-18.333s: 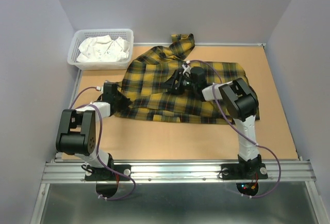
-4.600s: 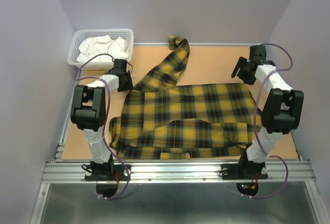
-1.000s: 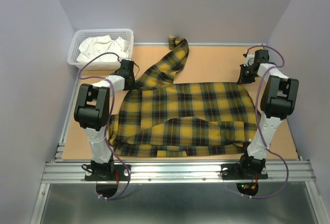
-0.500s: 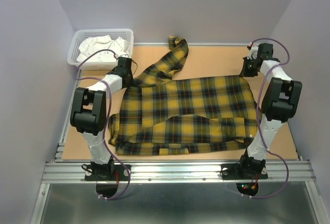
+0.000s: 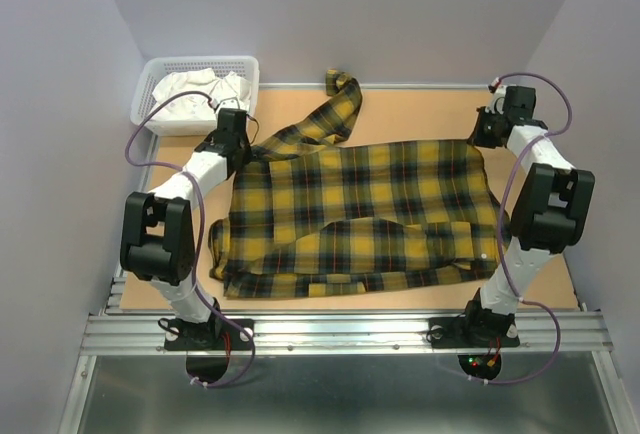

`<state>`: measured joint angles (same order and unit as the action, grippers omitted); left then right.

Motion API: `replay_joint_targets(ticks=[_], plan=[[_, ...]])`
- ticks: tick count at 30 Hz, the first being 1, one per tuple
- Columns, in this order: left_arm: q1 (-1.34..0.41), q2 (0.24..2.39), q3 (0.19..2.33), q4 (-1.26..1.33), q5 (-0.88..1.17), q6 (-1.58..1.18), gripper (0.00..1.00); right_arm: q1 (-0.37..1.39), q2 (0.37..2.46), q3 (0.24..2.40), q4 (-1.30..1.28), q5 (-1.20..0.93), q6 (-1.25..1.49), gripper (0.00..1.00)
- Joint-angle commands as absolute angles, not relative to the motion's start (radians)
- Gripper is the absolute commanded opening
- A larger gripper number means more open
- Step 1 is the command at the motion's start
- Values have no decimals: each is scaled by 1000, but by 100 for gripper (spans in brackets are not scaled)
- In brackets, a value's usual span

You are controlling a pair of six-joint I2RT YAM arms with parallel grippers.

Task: Fold and stack the long sleeve shirts
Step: Fold the shirt

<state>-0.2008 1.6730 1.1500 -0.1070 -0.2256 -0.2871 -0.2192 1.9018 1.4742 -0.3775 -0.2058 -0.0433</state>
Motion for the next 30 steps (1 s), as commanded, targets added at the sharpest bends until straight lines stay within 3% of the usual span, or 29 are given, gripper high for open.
replay_joint_targets(ticks=[1, 30], plan=[[-178, 1594, 1112, -100, -304, -285, 0, -227, 1806, 1382, -249, -158, 29, 1], [-178, 1327, 822, -178, -222, -442, 0, -227, 1487, 959, -114, -26, 328, 1]])
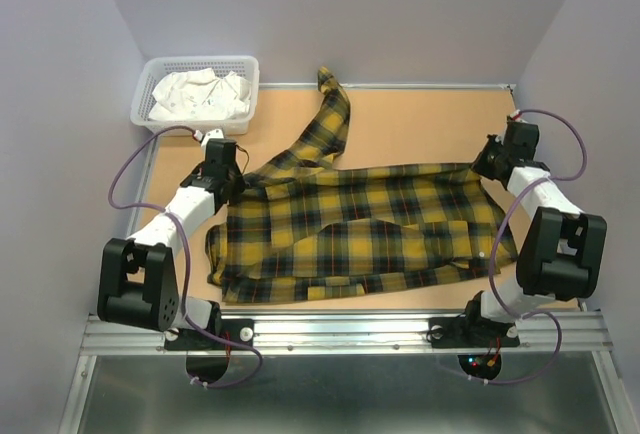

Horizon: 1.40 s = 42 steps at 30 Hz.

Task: Fold and stack the long sleeve shirts
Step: Fold the shirt

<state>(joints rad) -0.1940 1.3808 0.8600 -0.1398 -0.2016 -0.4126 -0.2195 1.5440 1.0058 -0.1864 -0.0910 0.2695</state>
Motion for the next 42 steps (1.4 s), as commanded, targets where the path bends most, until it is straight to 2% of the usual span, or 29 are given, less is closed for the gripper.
replay_joint_targets(ticks=[1, 13, 23, 25, 26, 28, 29, 32, 33, 34, 37, 39, 42], plan=[[-178, 1319, 816, -181, -218, -445, 0, -227, 1476, 948, -110, -20, 334, 1], [-173, 1289, 752, -291, -225, -532, 0, -227, 1367, 809, -106, 121, 422, 1], [-164, 1270, 690, -299, -230, -574, 0, -227, 1368, 715, -107, 153, 485, 7], [-163, 1252, 687, -304, -241, -583, 2, -227, 1355, 707, -107, 158, 483, 11], [-161, 1230, 684, -302, -247, -583, 3, -227, 1348, 701, -107, 156, 483, 19], [-160, 1209, 684, -302, -247, -577, 7, -227, 1324, 696, -107, 146, 477, 22], [-161, 1186, 683, -299, -239, -574, 8, -227, 1312, 695, -109, 128, 473, 26], [-161, 1126, 678, -284, -206, -546, 26, -227, 1253, 701, -112, 88, 465, 39], [-161, 1112, 677, -278, -196, -537, 38, -227, 1240, 715, -113, 71, 454, 43], [-161, 1080, 675, -269, -181, -523, 43, -226, 1223, 727, -114, 23, 445, 48], [-161, 1040, 678, -242, -158, -506, 58, -222, 1232, 788, -114, -96, 414, 50], [-161, 1022, 681, -233, -138, -503, 74, -215, 1258, 821, -115, -138, 411, 50], [-161, 1028, 690, -219, -123, -509, 81, -178, 1314, 868, -117, -169, 407, 50]])
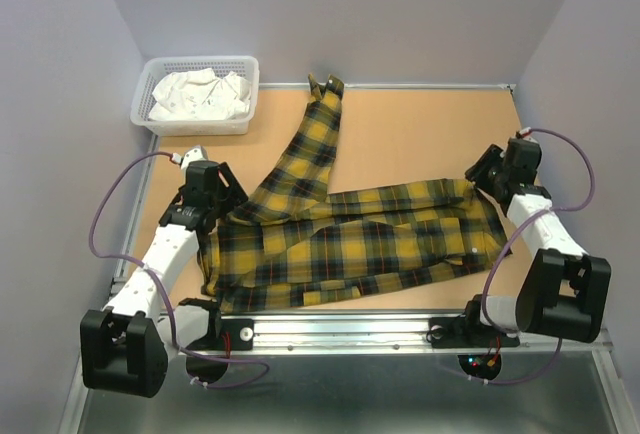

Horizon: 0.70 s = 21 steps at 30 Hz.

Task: Fold and stack the long sleeve shirts
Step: Fold the shirt

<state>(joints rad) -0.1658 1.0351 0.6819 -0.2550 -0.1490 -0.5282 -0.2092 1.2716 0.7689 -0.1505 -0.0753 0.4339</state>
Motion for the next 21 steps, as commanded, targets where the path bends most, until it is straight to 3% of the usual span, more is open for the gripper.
replay_joint_targets(ticks=[1, 9, 21], plan=[[-161, 1029, 690, -213, -120, -514, 81, -152, 1331, 876, -117, -170, 410, 50], [-161, 1060, 698, -218, -141, -526, 81, -51, 1488, 856, -152, -144, 426, 49], [-161, 1103, 727, -213, -146, -474, 82, -44, 1370, 674, -270, -97, 422, 43]])
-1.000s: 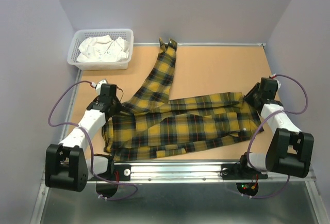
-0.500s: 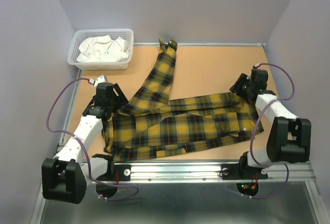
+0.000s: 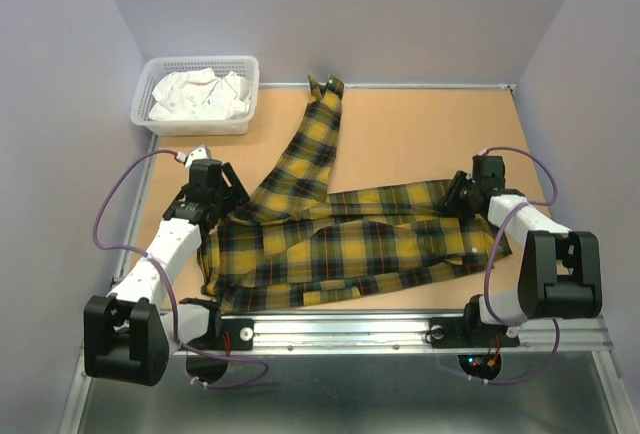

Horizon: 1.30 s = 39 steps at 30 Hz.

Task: Fold and stack the long sleeve shirts
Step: Fold the shirt

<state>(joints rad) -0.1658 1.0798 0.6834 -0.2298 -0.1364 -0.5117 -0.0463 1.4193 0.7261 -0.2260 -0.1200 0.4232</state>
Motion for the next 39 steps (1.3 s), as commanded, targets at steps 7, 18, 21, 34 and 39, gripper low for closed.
replay_joint_targets(ticks=[7, 18, 21, 34, 39], plan=[[-161, 1161, 767, -180, -107, -434, 82, -44, 1381, 626, -278, -57, 453, 43], [-164, 1426, 983, -25, 72, -307, 85, -43, 1278, 775, -304, -130, 370, 74], [-184, 1558, 1096, -12, 115, -285, 91, -43, 1258, 816, -313, -169, 367, 87], [-298, 2032, 1592, 17, 155, -238, 92, -40, 1181, 839, -341, -296, 342, 98], [-313, 2184, 1742, 14, 170, -245, 86, -40, 1149, 835, -351, -313, 339, 98]])
